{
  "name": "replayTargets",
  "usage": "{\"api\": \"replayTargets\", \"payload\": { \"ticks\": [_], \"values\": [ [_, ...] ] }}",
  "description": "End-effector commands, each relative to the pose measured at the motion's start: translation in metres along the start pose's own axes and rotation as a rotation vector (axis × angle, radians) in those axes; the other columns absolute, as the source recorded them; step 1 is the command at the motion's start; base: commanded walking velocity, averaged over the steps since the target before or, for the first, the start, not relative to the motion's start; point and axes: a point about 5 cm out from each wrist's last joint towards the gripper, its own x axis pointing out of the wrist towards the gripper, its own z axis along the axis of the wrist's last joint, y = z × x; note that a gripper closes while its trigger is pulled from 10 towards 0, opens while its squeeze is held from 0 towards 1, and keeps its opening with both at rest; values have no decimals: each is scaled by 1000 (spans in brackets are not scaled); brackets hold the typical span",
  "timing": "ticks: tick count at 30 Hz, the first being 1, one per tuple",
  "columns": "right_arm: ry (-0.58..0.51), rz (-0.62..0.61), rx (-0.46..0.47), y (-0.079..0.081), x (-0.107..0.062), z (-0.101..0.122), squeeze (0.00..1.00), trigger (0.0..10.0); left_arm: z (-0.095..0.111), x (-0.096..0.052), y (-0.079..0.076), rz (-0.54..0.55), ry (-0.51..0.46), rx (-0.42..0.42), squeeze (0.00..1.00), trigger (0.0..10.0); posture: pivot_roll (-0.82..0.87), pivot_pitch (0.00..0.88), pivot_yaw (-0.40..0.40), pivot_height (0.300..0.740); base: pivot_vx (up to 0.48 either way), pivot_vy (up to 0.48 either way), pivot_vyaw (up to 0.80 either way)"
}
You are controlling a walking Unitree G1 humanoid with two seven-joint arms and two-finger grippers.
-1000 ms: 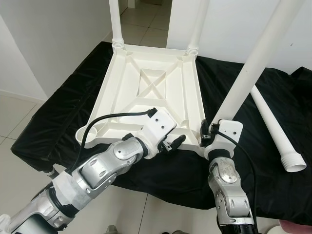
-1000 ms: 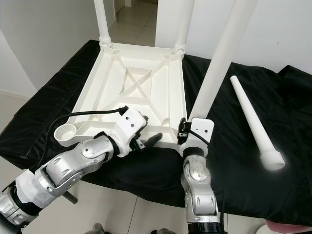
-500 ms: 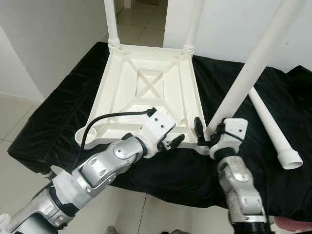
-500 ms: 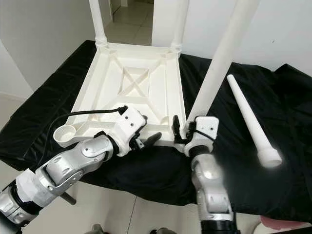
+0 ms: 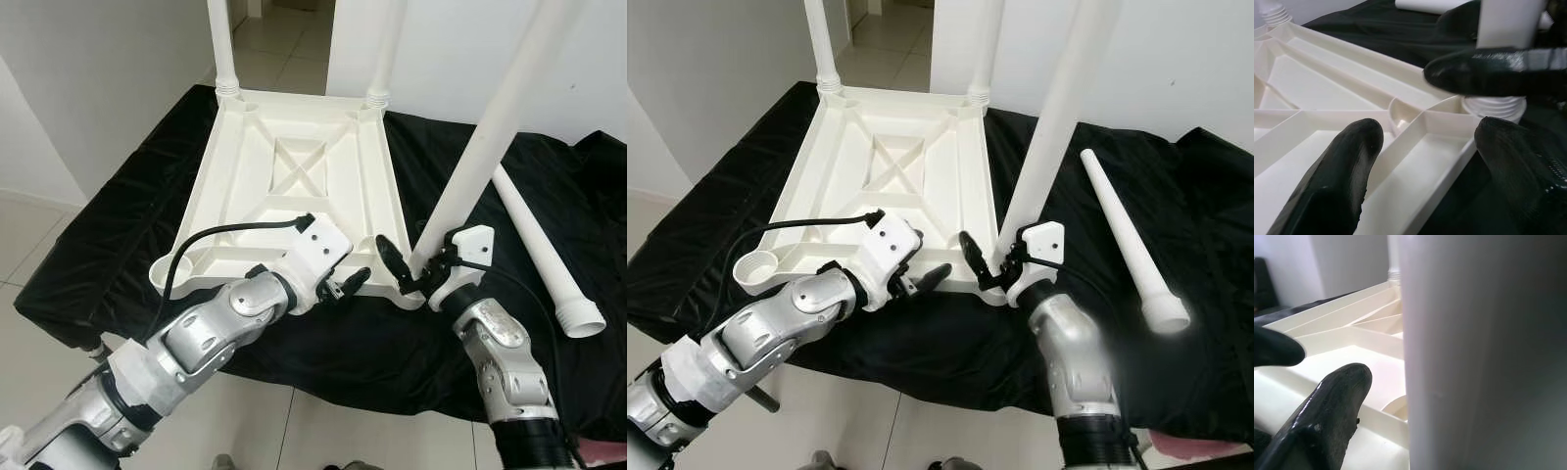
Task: Building children table
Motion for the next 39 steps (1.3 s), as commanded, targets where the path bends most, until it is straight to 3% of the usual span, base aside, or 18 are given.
{"api": "replayTargets", "payload": {
  "ticks": [1, 2, 3, 4, 17, 18, 19, 24, 25, 27, 33, 37, 39],
  "values": [
    [9, 60, 6, 3, 3, -3, 0, 9137, -4, -2, -19, -317, -2, 4, 0, 10000, -23, 69, -28, 740, 0, 0, 0],
    [20, 67, 3, 1, 4, -5, 0, 4353, -6, -1, -21, -315, -1, -7, 0, 10000, -21, 66, -28, 740, 0, 0, 0],
    [27, 68, 1, -1, 4, -6, 0, 4353, -7, -1, -22, -314, 0, -13, 0, 10000, -20, 65, -29, 740, 0, 0, 0],
    [43, 76, -7, -4, 5, -10, 0, 0, -11, 0, -23, -308, 9, -21, 0, 10000, -17, 63, -30, 740, 0, 0, 0],
    [76, 82, 6, -14, -2, -23, 0, 0, -14, -2, -21, -295, 22, -25, 0, 10000, -11, 63, -28, 740, 0, 0, 0],
    [77, 71, 11, -14, -2, -23, 0, 9098, -14, -3, -21, -295, 23, -25, 0, 10000, -11, 67, -27, 740, 0, 0, 0],
    [74, 62, 20, -14, -1, -24, 0, 10000, -14, -3, -21, -296, 22, -25, 0, 10000, -11, 67, -27, 740, 0, 0, 0],
    [94, 1, 6, -14, 0, -26, 0, 10000, -15, -3, -21, -298, 20, -26, 0, 10000, -12, 69, -29, 740, 0, 0, 0],
    [129, -80, -25, -12, 1, -31, 0, 10000, -15, -3, -21, -295, 22, -26, 0, 10000, -11, 71, -32, 740, 0, 0, 0],
    [138, -109, -38, -11, 1, -32, 0, 10000, -15, -3, -21, -294, 22, -27, 0, 10000, -11, 71, -32, 740, 0, 0, 0],
    [143, -185, -21, -10, 2, -32, 0, 10000, -14, -3, -21, -293, 21, -27, 0, 10000, -10, 76, -32, 740, 0, 0, 0],
    [161, -294, 14, -6, 1, -33, 0, 10000, -14, -4, -21, -294, 22, -28, 0, 10000, -9, 83, -30, 740, 0, 0, 0],
    [166, -388, 50, 3, -1, -34, 0, 10000, -15, -5, -21, -295, 26, -29, 0, 10000, -11, 85, -28, 740, 0, 0, 0]
  ]
}}
